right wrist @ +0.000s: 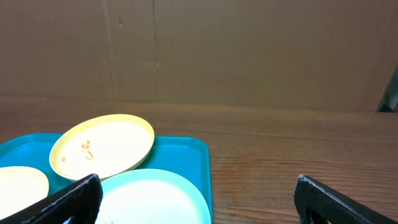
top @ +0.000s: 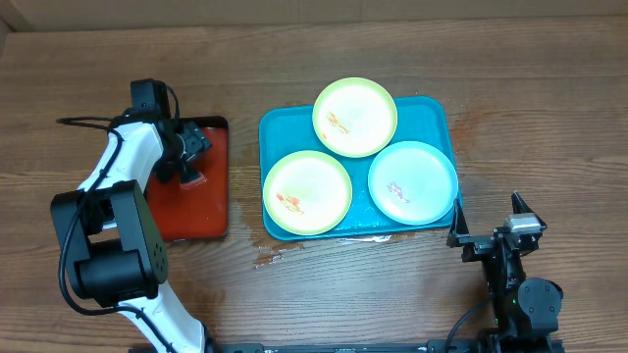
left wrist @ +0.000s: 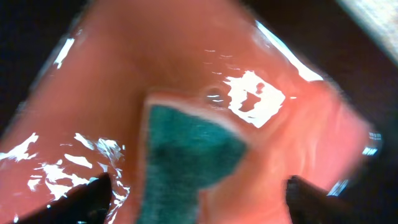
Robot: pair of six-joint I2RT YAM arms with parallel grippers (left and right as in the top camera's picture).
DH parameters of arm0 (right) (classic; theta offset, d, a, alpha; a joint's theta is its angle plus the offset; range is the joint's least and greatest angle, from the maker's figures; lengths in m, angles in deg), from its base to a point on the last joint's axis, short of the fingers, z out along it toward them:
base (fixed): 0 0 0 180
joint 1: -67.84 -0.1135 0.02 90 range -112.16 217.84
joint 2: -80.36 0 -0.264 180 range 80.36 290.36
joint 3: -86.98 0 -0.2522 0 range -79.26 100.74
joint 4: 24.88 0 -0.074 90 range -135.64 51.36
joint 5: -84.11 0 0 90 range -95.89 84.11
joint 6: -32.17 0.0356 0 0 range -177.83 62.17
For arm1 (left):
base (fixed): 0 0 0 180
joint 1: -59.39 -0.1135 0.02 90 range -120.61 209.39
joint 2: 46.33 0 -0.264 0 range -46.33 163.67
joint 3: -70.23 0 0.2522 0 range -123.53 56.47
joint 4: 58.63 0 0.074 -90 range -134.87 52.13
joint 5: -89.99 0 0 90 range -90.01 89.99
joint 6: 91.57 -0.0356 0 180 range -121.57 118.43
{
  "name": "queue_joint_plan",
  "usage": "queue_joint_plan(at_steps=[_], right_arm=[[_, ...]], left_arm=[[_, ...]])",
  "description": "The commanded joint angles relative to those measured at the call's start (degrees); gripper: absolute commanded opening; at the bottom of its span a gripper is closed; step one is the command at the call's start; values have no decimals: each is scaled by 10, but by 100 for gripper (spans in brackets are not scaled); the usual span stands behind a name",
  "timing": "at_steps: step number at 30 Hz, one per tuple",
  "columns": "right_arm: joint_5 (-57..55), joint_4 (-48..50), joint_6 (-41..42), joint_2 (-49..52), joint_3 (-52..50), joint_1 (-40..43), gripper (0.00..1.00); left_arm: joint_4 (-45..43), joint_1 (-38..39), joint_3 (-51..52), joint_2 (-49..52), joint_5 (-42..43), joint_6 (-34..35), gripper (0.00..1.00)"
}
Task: Clean dirty plates on tray and stack at the side
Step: 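Grasp the green sponge with the left gripper and lift it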
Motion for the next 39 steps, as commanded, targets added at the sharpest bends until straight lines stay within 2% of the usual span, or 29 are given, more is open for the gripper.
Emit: queue_joint_plan(at_steps=[1, 2, 4, 6, 9, 10, 13, 23, 28, 38, 39], right_arm=[[-7, 3, -2, -5, -6, 1, 100], [-7, 3, -2, -5, -6, 1, 100], [-7, 3, -2, -5, -6, 1, 100], [-7, 3, -2, -5, -6, 1, 100], [-7, 3, -2, -5, -6, 1, 100], [-7, 3, -2, -5, -6, 1, 100], [-7, 3, -2, -5, -6, 1, 100], [-7, 3, -2, -5, -6, 1, 100], [-7, 3, -2, -5, -6, 1, 100], [-7, 3, -2, -5, -6, 1, 100], [-7, 3, -2, -5, -6, 1, 100]], left_arm=[[8, 4, -12, -6, 35, -12, 54], [9, 4, -12, -6, 35, -13, 50], [17, 4, -12, -6, 36, -12, 49], [26, 4, -12, -6, 36, -12, 60], [40, 4, -11, -6, 19, -12, 92], [44, 4, -11, -5, 7, -12, 96], [57, 4, -10, -3, -10, -12, 99], [71, 8, -10, -1, 9, -9, 94], [57, 8, 8, -1, 5, -8, 83], [36, 8, 43, -1, -3, -9, 79], [36, 8, 43, -1, -13, -9, 77]])
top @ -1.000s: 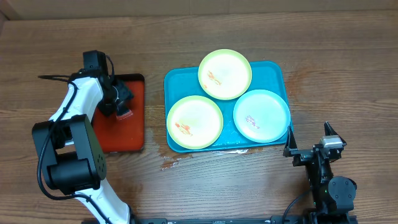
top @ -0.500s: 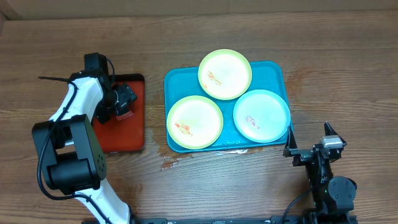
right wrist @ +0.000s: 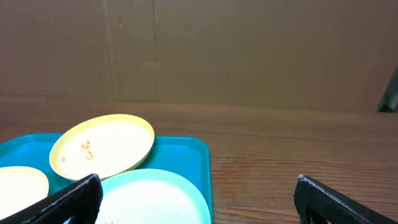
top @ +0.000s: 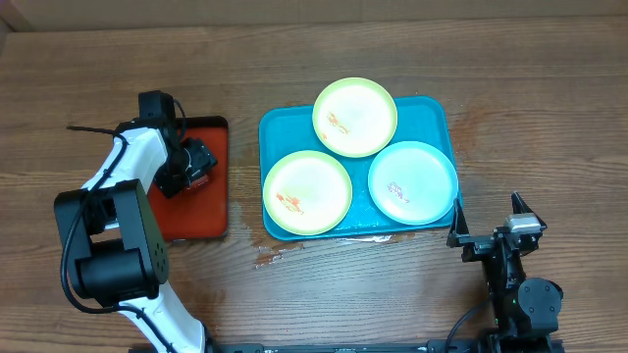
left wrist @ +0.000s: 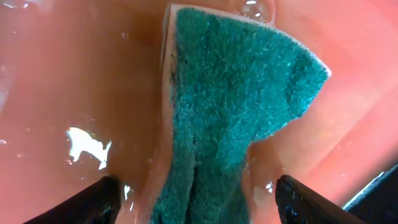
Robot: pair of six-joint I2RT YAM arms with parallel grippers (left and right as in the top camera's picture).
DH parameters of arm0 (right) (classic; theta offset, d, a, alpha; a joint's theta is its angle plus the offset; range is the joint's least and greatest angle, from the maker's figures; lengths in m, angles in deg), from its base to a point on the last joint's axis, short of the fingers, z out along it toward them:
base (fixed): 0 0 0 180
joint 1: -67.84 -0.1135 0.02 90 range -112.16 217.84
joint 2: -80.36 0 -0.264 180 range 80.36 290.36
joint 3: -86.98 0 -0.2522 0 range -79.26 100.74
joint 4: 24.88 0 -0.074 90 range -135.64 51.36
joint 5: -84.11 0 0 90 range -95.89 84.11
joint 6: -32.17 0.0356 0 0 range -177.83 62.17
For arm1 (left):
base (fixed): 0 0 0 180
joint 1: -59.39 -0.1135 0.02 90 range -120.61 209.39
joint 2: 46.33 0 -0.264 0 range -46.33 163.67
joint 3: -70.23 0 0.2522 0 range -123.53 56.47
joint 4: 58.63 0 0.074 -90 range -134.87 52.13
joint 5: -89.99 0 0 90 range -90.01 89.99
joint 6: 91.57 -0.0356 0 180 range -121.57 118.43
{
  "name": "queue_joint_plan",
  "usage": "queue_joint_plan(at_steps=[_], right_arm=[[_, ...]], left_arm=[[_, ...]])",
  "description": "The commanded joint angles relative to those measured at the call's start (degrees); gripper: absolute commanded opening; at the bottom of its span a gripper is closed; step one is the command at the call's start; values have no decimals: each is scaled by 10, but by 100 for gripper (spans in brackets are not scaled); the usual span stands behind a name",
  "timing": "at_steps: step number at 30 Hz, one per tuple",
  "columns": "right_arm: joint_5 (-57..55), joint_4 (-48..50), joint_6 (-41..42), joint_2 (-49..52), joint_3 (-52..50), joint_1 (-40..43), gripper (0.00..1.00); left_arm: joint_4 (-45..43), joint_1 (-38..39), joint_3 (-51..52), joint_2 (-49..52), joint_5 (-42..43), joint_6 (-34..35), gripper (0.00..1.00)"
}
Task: Clean dirty plates on tray and stack at the side
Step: 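Grasp the green sponge with the left gripper and lift it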
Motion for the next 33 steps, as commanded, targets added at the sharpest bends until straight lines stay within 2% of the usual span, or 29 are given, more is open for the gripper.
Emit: queue_joint_plan(at_steps=[1, 3, 6, 7, 8, 12, 13, 14, 15, 16, 22, 25, 29, 33], right_arm=[[-7, 3, -2, -5, -6, 1, 100], [-7, 3, -2, -5, -6, 1, 100], [-7, 3, -2, -5, -6, 1, 100], [-7, 3, -2, -5, -6, 1, 100], [-7, 3, -2, -5, -6, 1, 100], [-7, 3, -2, -5, -6, 1, 100], [-7, 3, -2, -5, -6, 1, 100], [-7, 3, -2, -5, -6, 1, 100], [-7, 3, -2, -5, -6, 1, 100], [-7, 3, -2, -5, -6, 1, 100], [-7, 3, -2, -5, -6, 1, 100], [-7, 3, -2, -5, -6, 1, 100], [-7, 3, -2, -5, -6, 1, 100], [-7, 3, -2, -5, -6, 1, 100]], left_arm=[[-2, 5, 10, -1, -25, 1, 73], [0, 5, 10, -1, -44, 1, 63], [5, 4, 10, -1, -49, -2, 39], [5, 4, 10, -1, -49, -2, 26], [5, 4, 10, -1, -49, -2, 6], [-1, 4, 9, -1, -49, -2, 4], [-4, 4, 9, -1, -49, -2, 10], [-7, 4, 9, -1, -50, -2, 40], [-12, 4, 9, -1, -54, -2, 77], [-19, 4, 9, -1, -56, -2, 100], [-70, 4, 9, -1, -68, -30, 99], [-85, 4, 9, -1, -68, -70, 76], [-82, 4, 9, -1, -68, -81, 48], [-59, 4, -2, -5, -68, -81, 4]])
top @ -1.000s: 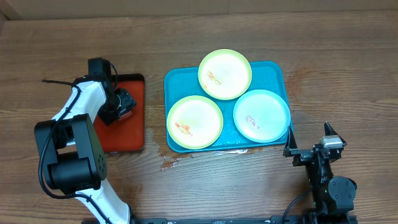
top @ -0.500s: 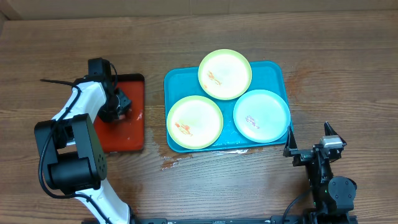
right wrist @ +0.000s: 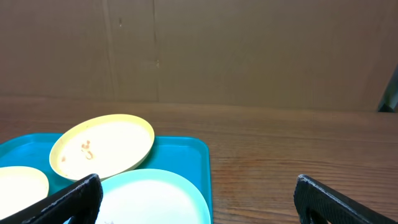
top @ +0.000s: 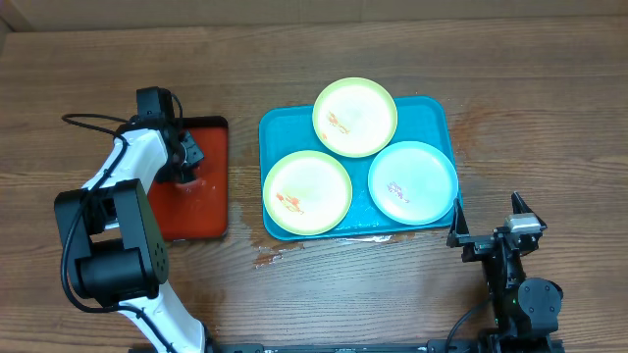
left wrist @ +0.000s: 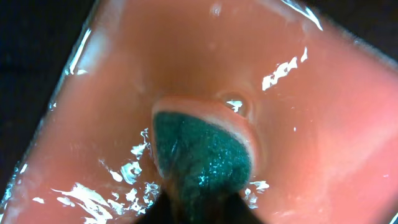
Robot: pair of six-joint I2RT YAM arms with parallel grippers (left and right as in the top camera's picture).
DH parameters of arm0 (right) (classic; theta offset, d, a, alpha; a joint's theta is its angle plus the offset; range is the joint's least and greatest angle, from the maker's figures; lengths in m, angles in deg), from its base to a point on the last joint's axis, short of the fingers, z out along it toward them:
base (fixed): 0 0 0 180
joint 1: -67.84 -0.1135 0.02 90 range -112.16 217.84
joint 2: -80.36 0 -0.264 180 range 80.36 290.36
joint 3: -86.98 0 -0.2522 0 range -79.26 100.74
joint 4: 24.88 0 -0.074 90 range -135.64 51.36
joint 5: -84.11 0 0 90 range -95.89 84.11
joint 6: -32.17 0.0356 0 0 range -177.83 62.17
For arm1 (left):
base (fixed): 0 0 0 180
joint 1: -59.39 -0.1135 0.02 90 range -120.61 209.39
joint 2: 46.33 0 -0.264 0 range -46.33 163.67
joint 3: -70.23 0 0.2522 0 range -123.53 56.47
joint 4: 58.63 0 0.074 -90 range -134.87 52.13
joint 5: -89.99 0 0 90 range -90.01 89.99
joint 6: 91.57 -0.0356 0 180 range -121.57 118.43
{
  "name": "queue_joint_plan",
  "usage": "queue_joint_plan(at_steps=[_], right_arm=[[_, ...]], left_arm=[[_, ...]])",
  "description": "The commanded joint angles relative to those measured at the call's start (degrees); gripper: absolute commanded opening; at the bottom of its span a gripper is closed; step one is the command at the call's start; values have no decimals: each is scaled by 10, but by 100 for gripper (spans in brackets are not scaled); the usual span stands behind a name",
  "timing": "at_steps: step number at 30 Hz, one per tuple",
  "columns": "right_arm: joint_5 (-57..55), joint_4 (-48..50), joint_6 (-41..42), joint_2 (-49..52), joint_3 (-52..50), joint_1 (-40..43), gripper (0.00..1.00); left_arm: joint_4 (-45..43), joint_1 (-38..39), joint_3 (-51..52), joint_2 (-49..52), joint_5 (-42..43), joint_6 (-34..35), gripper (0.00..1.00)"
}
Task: Clean dirty plates on tray and stack at the side
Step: 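Grasp the green sponge with the left gripper and lift it, then carry the sponge with the left gripper onto the lower-left yellow plate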
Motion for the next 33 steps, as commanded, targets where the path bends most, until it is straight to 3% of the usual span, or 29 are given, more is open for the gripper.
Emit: queue_joint_plan(at_steps=[1, 13, 23, 27, 30, 33], right_arm=[[-8, 3, -2, -5, -6, 1, 100], [-8, 3, -2, -5, -6, 1, 100], [-8, 3, -2, -5, -6, 1, 100], [-8, 3, -2, -5, -6, 1, 100], [-8, 3, -2, -5, -6, 1, 100], [-8, 3, -2, -5, -6, 1, 100]], left_arm=[[24, 3, -16, -7, -8, -16, 4], [268, 4, -211, -59, -7, -15, 4], [206, 3, -57, -28, -1, -10, 4], [280, 0, -136, -49, 9, -24, 4], [327, 6, -224, -82, 72, -56, 4], [337, 27, -249, -120, 150, -90, 4]])
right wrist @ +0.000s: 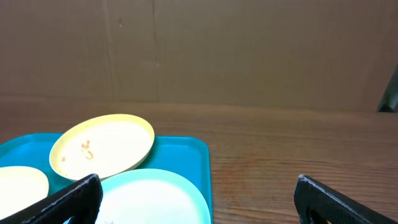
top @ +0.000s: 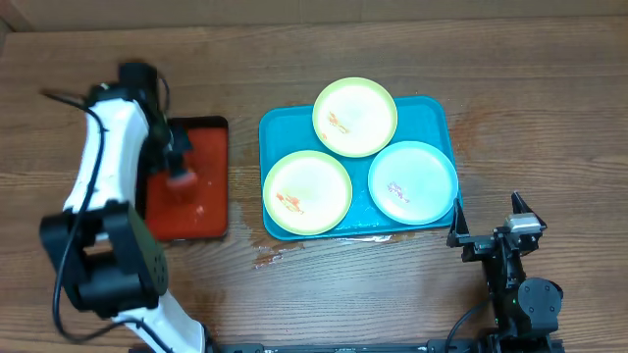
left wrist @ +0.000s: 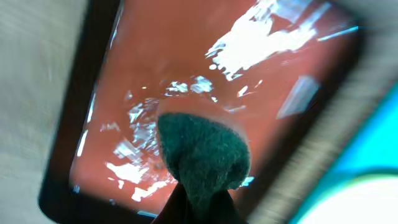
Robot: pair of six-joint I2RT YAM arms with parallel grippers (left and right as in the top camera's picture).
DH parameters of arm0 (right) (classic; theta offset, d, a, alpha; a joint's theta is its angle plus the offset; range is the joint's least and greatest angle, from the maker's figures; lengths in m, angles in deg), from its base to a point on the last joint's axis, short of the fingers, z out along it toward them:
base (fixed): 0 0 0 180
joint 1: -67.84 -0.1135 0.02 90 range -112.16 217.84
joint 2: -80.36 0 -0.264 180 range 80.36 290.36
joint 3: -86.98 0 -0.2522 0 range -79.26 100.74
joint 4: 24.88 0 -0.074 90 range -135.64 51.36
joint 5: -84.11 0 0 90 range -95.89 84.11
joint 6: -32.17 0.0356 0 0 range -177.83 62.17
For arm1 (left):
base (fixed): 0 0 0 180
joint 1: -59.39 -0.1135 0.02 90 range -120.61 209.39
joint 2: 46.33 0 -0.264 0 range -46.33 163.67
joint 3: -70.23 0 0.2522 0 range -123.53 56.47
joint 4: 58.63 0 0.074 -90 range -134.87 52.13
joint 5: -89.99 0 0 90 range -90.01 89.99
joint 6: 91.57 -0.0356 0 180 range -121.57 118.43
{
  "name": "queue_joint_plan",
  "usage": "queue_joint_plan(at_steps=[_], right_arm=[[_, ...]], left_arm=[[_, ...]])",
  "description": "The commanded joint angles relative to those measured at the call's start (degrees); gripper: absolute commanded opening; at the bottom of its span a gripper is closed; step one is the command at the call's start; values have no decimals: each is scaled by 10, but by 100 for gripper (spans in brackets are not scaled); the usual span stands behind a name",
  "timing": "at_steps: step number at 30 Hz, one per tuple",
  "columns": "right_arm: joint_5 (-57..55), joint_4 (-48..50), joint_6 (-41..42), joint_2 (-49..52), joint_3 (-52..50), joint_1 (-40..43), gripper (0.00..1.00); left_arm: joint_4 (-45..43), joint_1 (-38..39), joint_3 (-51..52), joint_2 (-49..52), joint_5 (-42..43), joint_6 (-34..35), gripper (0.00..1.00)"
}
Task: Clean dirty plates on tray and stack at the side
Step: 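Carry the sponge with the left gripper onto the lower-left yellow plate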
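Note:
A teal tray [top: 280, 137] carries three dirty plates: a yellow-green one at the back [top: 355, 118], another at the front left [top: 307, 192], and a pale teal one at the front right [top: 413, 182]. My left gripper [left wrist: 200, 202] is shut on a green sponge [left wrist: 202, 152], raised above the red tray [top: 206, 176] of water; overhead the sponge [top: 181, 178] looks blurred. My right gripper [right wrist: 196, 199] stands open at the table's front right, just off the teal tray's corner, with nothing between its fingers.
Water glints in the red tray [left wrist: 149, 93]. A wet patch [top: 280, 253] lies on the wood in front of the teal tray. Cardboard walls [right wrist: 249, 50] close off the back of the table.
My left gripper has come up off the red tray's floor with the sponge in it, and the arm now reaches higher over the tray. The right arm has not moved.
My left gripper was open over the sponge lying in the red tray's water, then closer around it. Then it was shut on the sponge down in the water, and now holds it lifted above the tray. The plates and right arm stayed put.

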Motion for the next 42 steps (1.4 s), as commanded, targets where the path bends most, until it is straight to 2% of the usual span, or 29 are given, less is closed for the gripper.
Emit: queue_joint_plan(at_steps=[1, 6, 10, 13, 14, 17, 25, 26, 27, 28, 29, 34, 37, 42], right_arm=[[-7, 3, -2, -5, -6, 1, 100], [-7, 3, -2, -5, -6, 1, 100], [-7, 3, -2, -5, -6, 1, 100], [-7, 3, -2, -5, -6, 1, 100], [-7, 3, -2, -5, -6, 1, 100], [-7, 3, -2, -5, -6, 1, 100], [-7, 3, -2, -5, -6, 1, 100], [-7, 3, -2, -5, -6, 1, 100], [-7, 3, -2, -5, -6, 1, 100], [-7, 3, -2, -5, -6, 1, 100], [-7, 3, -2, -5, -6, 1, 100], [-7, 3, -2, -5, -6, 1, 100], [-7, 3, -2, -5, -6, 1, 100], [-7, 3, -2, -5, -6, 1, 100]], left_arm=[[14, 33, -38, -80, 115, -47, 4], [34, 130, 5, -91, 186, -47, 4], [-48, 236, 97, -84, 182, -35, 4], [-137, 299, 161, -68, 122, 13, 4], [-178, 324, 188, -57, 70, 49, 4], [-239, 358, 219, -33, 24, 94, 4], [-374, 384, 228, 27, 35, 123, 5], [-379, 384, 228, 31, 35, 133, 5], [-379, 384, 228, 36, 34, 143, 9], [-379, 384, 228, 38, 36, 147, 27], [-378, 384, 228, 41, 36, 146, 40], [-344, 374, 214, 27, 36, 137, 42], [-290, 359, 180, 1, 36, 128, 46], [-225, 325, 115, -54, 36, 126, 45]])
